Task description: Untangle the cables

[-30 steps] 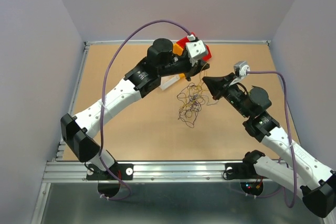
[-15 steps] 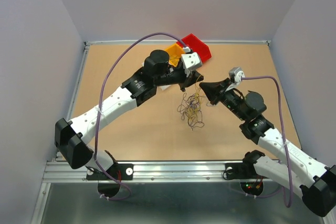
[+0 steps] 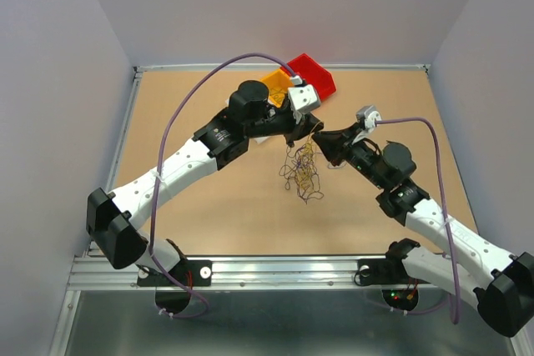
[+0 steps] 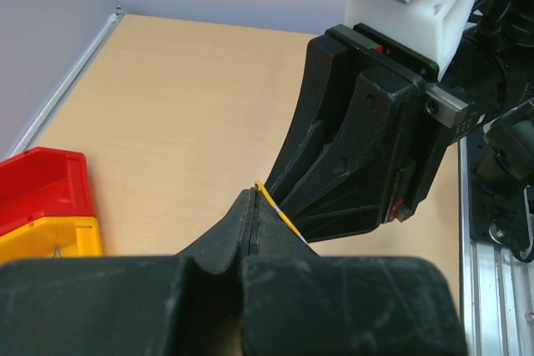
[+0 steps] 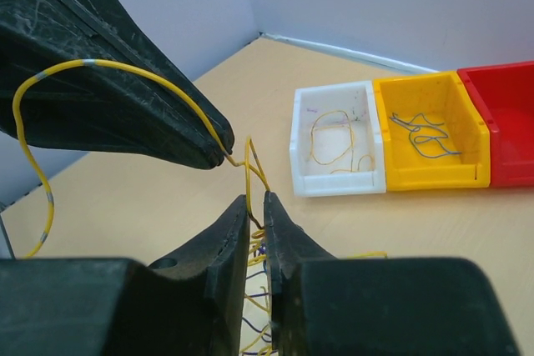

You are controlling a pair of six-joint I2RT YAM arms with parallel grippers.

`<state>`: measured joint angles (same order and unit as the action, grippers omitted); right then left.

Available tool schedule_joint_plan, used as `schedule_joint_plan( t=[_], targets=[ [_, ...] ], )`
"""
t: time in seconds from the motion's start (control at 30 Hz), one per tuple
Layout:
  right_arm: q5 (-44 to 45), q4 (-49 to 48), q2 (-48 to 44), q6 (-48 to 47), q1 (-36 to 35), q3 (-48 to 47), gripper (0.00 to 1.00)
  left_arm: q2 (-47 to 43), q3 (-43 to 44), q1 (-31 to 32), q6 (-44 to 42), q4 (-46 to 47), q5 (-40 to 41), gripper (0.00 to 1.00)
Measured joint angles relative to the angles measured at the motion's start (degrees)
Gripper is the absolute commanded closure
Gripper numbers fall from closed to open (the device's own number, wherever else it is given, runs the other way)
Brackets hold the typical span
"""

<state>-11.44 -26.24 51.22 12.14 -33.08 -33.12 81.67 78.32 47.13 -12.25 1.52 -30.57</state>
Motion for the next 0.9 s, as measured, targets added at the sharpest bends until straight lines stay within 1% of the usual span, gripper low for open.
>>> schedule_joint_plan(
  t=[0.33, 0.37, 0.4, 0.5, 0.57, 0.6, 0.63, 0.67, 0.7, 0.73, 0.77, 0.83, 0.9],
  targets=[
    [-0.2, -0.1, 2.7, 0.0, 0.0, 0.0, 0.79, 0.0, 0.0, 0.0, 0.9, 0.0, -1.5, 1.0],
    [-0.2, -0.3, 2.9, 0.0, 0.0, 0.0, 0.83, 0.0, 0.0, 0.0, 1.0, 0.0, -1.8, 1.0],
    [-0.2, -0.4, 3.1, -0.1, 0.0, 0.0, 0.92, 0.0, 0.0, 0.0, 1.0, 0.0, -2.0, 1.0],
    [-0.3, -1.1, 3.6, -0.2, 0.0, -0.1, 0.99, 0.0, 0.0, 0.0, 1.1, 0.0, -2.3, 1.0],
    [-0.4, -1.3, 3.7, -0.1, 0.0, -0.1, 1.0, 0.0, 0.0, 0.0, 1.2, 0.0, -2.2, 1.0],
    [-0.4, -1.3, 3.7, -0.1, 0.0, -0.1, 0.99, 0.0, 0.0, 0.0, 1.2, 0.0, -2.2, 0.93],
    [-0.3, -1.3, 3.7, 0.1, 0.0, -0.1, 0.99, 0.0, 0.0, 0.0, 1.1, 0.0, -2.2, 0.74],
    [-0.2, -1.3, 3.7, 0.1, 0.0, -0.1, 1.0, 0.0, 0.0, 0.0, 1.1, 0.0, -2.1, 0.73],
    [0.1, -1.3, 3.7, 0.2, 0.0, -0.1, 0.99, -0.2, -0.3, 0.0, 0.7, 0.2, -1.8, 0.53],
    [0.5, -1.3, 3.6, 0.3, 0.0, -0.1, 0.99, -0.5, -0.9, 0.0, 0.8, 0.8, -1.4, 0.43],
    [1.2, -1.3, 3.5, 0.7, 0.0, -0.1, 0.99, -1.4, -2.3, -0.2, 0.9, 1.9, -1.1, 0.31],
    [2.3, -1.1, 3.1, 1.3, 0.0, -0.1, 0.99, -2.9, -4.6, -0.7, 0.7, 3.2, -0.9, 0.24],
    [3.8, -0.7, 2.0, 1.9, 0.0, -0.2, 0.99, -5.9, -8.7, -1.7, 0.7, 5.9, -1.0, 0.19]
  ],
)
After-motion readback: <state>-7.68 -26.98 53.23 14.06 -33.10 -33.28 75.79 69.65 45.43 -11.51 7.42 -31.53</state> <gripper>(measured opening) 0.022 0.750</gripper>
